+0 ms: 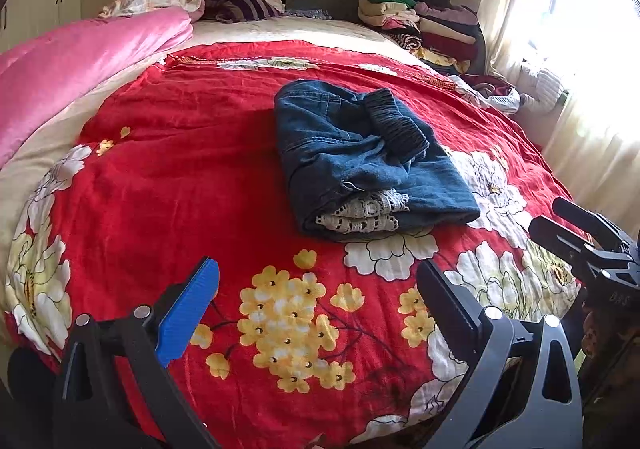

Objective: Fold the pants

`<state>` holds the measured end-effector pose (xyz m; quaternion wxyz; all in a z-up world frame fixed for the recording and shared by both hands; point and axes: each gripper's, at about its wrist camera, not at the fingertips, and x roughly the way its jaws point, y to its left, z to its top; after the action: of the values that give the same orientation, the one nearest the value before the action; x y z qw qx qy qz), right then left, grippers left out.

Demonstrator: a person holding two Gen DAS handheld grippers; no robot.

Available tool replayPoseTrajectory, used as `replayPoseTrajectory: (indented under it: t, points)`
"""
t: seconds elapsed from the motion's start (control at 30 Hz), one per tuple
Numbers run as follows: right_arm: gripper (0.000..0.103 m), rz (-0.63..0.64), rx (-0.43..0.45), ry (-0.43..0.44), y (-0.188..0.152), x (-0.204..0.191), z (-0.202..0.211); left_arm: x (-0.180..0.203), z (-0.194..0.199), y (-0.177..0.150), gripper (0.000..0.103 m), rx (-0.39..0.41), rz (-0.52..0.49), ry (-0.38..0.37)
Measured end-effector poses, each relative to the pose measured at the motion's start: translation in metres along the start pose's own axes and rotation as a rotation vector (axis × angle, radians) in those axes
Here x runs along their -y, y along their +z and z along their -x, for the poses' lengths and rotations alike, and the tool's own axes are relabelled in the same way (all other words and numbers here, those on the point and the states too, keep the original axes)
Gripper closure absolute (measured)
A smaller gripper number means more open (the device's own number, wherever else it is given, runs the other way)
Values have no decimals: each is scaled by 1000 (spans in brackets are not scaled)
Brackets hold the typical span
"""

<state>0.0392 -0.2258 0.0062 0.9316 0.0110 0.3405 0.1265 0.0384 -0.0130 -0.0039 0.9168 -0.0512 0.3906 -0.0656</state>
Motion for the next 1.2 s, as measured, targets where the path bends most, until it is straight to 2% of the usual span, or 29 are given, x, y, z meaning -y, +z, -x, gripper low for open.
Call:
replayPoseTrajectory:
  t: [1.2]
  points:
    - [9,3,-2,0,-2,-1,1,-2,7,2,4,0,13,16]
